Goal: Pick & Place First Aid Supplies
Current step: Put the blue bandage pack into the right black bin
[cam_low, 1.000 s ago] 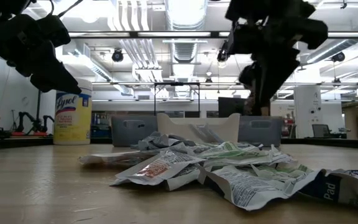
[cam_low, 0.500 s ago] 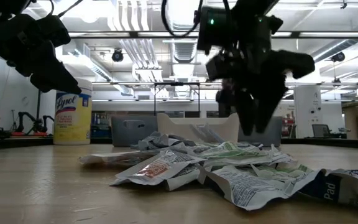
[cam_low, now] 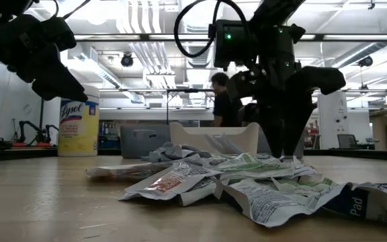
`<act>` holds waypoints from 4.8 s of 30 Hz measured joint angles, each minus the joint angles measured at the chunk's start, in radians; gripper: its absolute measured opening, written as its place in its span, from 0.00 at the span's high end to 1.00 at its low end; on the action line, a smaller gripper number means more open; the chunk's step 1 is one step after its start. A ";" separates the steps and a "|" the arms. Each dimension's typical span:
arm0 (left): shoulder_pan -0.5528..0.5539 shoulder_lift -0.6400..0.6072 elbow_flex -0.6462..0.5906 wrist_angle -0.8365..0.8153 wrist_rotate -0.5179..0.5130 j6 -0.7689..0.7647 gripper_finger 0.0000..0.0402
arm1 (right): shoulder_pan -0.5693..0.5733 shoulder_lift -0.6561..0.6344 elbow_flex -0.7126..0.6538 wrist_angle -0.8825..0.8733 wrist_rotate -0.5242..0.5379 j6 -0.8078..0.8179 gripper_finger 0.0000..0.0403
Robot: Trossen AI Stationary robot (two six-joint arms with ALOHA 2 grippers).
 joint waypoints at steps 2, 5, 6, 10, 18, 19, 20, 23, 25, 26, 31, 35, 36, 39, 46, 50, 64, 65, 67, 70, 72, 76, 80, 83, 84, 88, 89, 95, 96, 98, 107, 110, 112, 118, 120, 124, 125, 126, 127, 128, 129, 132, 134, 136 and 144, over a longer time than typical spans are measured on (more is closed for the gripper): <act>0.000 0.000 0.000 0.000 0.000 0.000 0.60 | 0.000 0.000 0.000 0.004 0.000 -0.004 0.69; 0.000 0.000 0.000 0.000 0.000 0.000 0.60 | 0.000 0.001 0.000 0.033 0.000 -0.013 0.69; 0.000 0.000 0.000 0.000 0.000 0.000 0.60 | 0.000 0.001 0.000 0.047 0.000 -0.018 0.69; 0.000 0.000 0.000 0.000 0.000 0.000 0.60 | 0.000 0.005 0.000 0.112 0.002 -0.027 0.69; 0.000 0.000 0.000 0.000 0.000 0.000 0.60 | -0.002 0.040 -0.001 0.096 0.051 -0.030 0.70; 0.000 0.000 0.000 0.000 0.000 0.000 0.60 | -0.002 0.047 -0.001 0.092 0.050 -0.030 0.70; 0.000 0.000 0.000 0.000 0.000 0.000 0.60 | -0.001 0.052 -0.001 0.093 0.051 -0.031 0.71; 0.000 0.000 0.000 0.001 0.000 0.000 0.60 | -0.002 0.060 0.001 0.093 0.053 -0.032 0.71; 0.000 0.000 0.000 0.000 0.000 0.000 0.60 | -0.002 0.065 0.002 0.093 0.055 -0.031 0.71; 0.000 0.000 0.000 0.001 0.000 0.000 0.60 | -0.002 0.067 0.002 0.093 0.064 -0.030 0.71; 0.000 0.000 0.000 0.000 0.000 0.000 0.60 | -0.003 0.076 0.003 0.091 0.109 -0.027 0.75; 0.000 0.000 0.000 0.000 0.000 0.000 0.60 | -0.003 0.075 0.003 0.091 0.117 -0.027 0.84; 0.000 0.000 0.000 0.000 0.000 0.000 0.60 | -0.004 0.075 0.003 0.090 0.118 -0.027 0.87; 0.000 0.000 0.000 0.000 0.000 0.000 0.60 | -0.005 0.076 0.002 0.090 0.124 -0.027 0.94; 0.000 0.000 0.000 0.000 0.000 0.001 0.60 | -0.006 0.071 0.005 0.081 0.135 -0.010 0.98; 0.000 0.000 0.000 0.000 0.000 0.001 0.60 | -0.007 0.052 0.025 0.006 0.144 -0.001 0.98; 0.000 0.001 0.000 0.001 -0.001 0.003 0.60 | -0.068 -0.118 0.142 -0.082 -0.221 -0.067 0.98; 0.000 0.001 0.000 0.000 -0.001 0.004 0.60 | -0.080 -0.122 0.136 -0.041 -0.265 -0.052 0.98; 0.000 0.002 0.000 0.002 -0.001 0.004 0.60 | -0.106 -0.138 0.132 0.048 -0.304 -0.001 0.98; 0.000 0.005 0.000 0.004 -0.001 0.004 0.60 | -0.147 -0.163 0.132 0.155 -0.300 0.070 0.98; 0.000 0.007 0.000 0.005 -0.001 0.001 0.60 | -0.177 -0.179 0.132 0.197 -0.241 0.115 0.98; 0.000 0.008 0.000 0.009 -0.001 -0.002 0.60 | -0.240 -0.246 0.132 0.191 0.052 0.212 0.98; 0.000 0.008 0.000 0.009 -0.001 -0.003 0.60 | -0.300 -0.311 0.132 0.107 0.448 0.251 0.98; 0.000 0.008 0.000 0.011 -0.001 -0.003 0.60 | -0.345 -0.355 0.131 0.045 0.692 0.263 0.98; 0.000 0.008 0.000 0.011 -0.001 -0.003 0.60 | -0.362 -0.364 0.131 0.025 0.749 0.260 0.98; 0.000 0.008 0.000 0.014 -0.001 -0.003 0.60 | -0.457 -0.371 0.130 -0.042 0.785 0.160 0.98; 0.000 0.008 0.000 0.018 -0.001 -0.003 0.60 | -0.483 -0.367 0.130 -0.052 0.764 0.128 0.98; 0.000 0.008 0.000 0.018 -0.001 -0.003 0.60 | -0.610 -0.306 0.130 -0.060 0.566 -0.081 0.98; 0.000 0.008 0.000 0.018 -0.001 -0.003 0.60 | -0.626 -0.293 0.130 -0.060 0.540 -0.112 0.98; 0.000 0.008 0.000 0.019 -0.001 -0.003 0.60 | -0.650 -0.263 0.130 -0.060 0.495 -0.168 0.98; 0.000 0.008 0.000 0.019 -0.001 -0.004 0.60 | -0.710 -0.101 0.130 -0.061 0.434 -0.269 0.98; 0.000 0.008 0.000 0.019 -0.001 -0.004 0.60 | -0.719 -0.064 0.130 -0.062 0.434 -0.270 0.98; 0.000 0.008 0.000 0.019 -0.001 -0.004 0.60 | -0.724 -0.039 0.130 -0.063 0.434 -0.278 0.98; 0.000 0.008 0.000 0.020 -0.001 -0.004 0.60 | -0.724 -0.003 0.130 -0.064 0.434 -0.289 0.98; 0.000 0.008 0.000 0.020 -0.001 -0.004 0.60 | -0.724 -0.002 0.130 -0.063 0.434 -0.289 0.98; 0.000 0.008 0.000 0.020 -0.001 -0.004 0.60 | -0.725 -0.003 0.130 -0.060 0.434 -0.288 0.98; 0.000 0.008 0.000 0.020 -0.001 -0.004 0.60 | -0.726 -0.003 0.130 -0.060 0.434 -0.289 0.98; 0.000 0.008 0.000 0.020 -0.001 -0.004 0.60 | -0.726 -0.003 0.130 -0.059 0.434 -0.289 0.98; 0.000 0.008 0.000 0.020 -0.001 -0.004 0.60 | -0.726 -0.003 0.130 -0.059 0.434 -0.289 0.97; 0.000 0.008 0.000 0.020 -0.001 -0.004 0.60 | -0.726 -0.003 0.130 -0.059 0.434 -0.289 0.96; 0.000 0.008 0.000 0.020 -0.001 -0.004 0.60 | -0.726 -0.003 0.130 -0.059 0.434 -0.289 0.95; 0.000 0.008 0.000 0.020 -0.001 -0.004 0.60 | -0.726 -0.004 0.135 -0.060 0.435 -0.288 0.89; 0.000 0.008 0.000 0.020 -0.001 -0.004 0.60 | -0.726 -0.004 0.146 -0.063 0.435 -0.287 0.85; 0.000 0.008 0.000 0.020 -0.001 -0.004 0.60 | -0.723 -0.004 0.161 -0.074 0.442 -0.286 0.80; 0.000 0.008 0.000 0.020 -0.001 -0.003 0.60 | -0.689 -0.017 0.308 -0.342 0.374 -0.128 0.71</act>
